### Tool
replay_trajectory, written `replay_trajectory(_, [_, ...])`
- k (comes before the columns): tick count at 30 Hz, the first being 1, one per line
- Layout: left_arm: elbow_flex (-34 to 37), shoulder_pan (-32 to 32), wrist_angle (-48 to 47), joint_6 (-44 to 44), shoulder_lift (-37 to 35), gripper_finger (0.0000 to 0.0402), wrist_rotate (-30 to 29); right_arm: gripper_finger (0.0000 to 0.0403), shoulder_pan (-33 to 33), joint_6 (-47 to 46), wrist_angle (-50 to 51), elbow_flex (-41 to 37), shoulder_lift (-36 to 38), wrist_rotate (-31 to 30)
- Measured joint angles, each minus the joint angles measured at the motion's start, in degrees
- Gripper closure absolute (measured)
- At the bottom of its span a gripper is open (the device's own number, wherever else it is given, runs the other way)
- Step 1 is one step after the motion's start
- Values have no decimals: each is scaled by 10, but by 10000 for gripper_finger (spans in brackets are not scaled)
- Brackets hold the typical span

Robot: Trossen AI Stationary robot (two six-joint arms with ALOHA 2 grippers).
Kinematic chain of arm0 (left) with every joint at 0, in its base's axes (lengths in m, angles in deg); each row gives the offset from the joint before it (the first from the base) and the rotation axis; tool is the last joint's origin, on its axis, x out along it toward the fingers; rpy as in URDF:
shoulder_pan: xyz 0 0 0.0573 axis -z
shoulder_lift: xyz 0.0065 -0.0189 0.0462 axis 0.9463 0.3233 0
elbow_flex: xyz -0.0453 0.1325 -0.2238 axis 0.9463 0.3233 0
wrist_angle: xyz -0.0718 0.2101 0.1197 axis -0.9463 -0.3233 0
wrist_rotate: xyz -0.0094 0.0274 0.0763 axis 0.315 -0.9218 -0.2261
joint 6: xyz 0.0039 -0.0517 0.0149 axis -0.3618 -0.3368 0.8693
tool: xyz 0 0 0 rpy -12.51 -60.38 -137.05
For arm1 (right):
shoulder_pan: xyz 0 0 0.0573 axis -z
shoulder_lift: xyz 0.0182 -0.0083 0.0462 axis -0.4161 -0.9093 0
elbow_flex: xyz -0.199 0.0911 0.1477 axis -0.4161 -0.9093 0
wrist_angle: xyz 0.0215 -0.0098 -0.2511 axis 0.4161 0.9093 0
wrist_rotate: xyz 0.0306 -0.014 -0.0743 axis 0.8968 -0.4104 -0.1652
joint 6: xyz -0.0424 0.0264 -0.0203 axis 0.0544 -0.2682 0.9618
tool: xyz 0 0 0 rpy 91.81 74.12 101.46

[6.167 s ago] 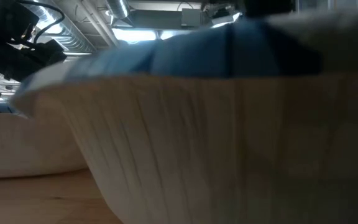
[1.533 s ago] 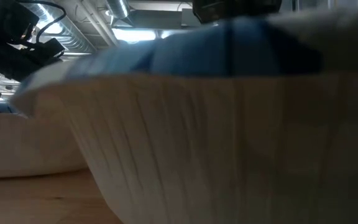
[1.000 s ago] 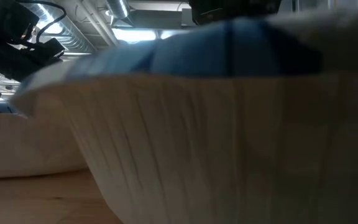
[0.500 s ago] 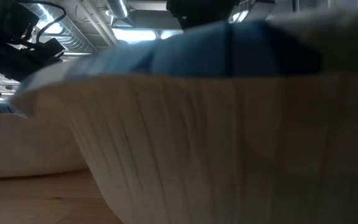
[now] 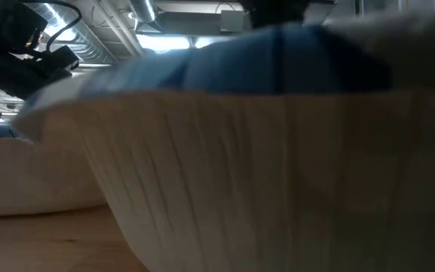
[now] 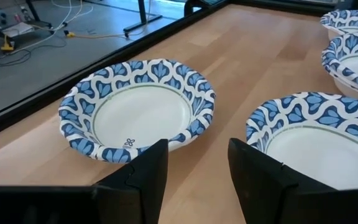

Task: Nest bowls inside each other
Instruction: Stack the white patterned bowls on top of the other white patterned bowls

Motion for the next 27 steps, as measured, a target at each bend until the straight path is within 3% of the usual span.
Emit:
replay_trajectory(7, [0,0,0,3,0,239,-4,199,-74,-133,-22,-155,118,4])
replay_trajectory(12, [0,0,0,4,0,239,-4,199,-158,-274,-19,-234,170,50])
replay_trajectory(18, [0,0,0,4,0,239,-5,198,-232,-428,31,-277,178,49])
replay_trajectory(23, [0,0,0,4,0,239,-9,198,-253,-484,31,-306,177,55])
replay_trajectory(27, [0,0,0,4,0,239,-9,198,-254,-491,22,-335,176,96])
